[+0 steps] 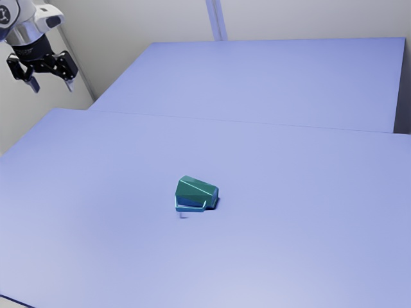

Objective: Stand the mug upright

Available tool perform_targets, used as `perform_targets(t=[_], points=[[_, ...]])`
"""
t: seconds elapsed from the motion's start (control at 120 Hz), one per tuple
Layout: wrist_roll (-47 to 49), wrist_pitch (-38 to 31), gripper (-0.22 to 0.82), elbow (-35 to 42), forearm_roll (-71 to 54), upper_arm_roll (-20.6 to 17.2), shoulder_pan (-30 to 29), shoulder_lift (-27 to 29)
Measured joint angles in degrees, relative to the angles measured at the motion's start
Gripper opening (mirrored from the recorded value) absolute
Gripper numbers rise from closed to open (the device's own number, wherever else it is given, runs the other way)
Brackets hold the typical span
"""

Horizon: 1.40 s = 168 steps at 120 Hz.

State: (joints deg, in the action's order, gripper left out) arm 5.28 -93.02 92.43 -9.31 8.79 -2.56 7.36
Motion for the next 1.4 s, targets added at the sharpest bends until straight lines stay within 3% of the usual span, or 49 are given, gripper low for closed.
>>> perform_targets(t=[0.375, 0.633, 0.875, 1.092, 1.4], points=[[-2.04, -2.99, 0.60, 3.10, 5.07, 0.00, -0.08, -4.34], [-2.61, -4.43, 0.60, 7.43, 25.89, 0.47, -0.47, -12.17], [-2.14, -4.89, 0.60, 16.53, 42.25, 0.52, -1.04, -14.62], [-1.96, -6.16, 0.60, 16.57, 49.90, 0.45, -0.97, -21.20], [-2.05, -10.85, 0.60, 16.07, 55.72, -0.89, -0.44, -26.33]])
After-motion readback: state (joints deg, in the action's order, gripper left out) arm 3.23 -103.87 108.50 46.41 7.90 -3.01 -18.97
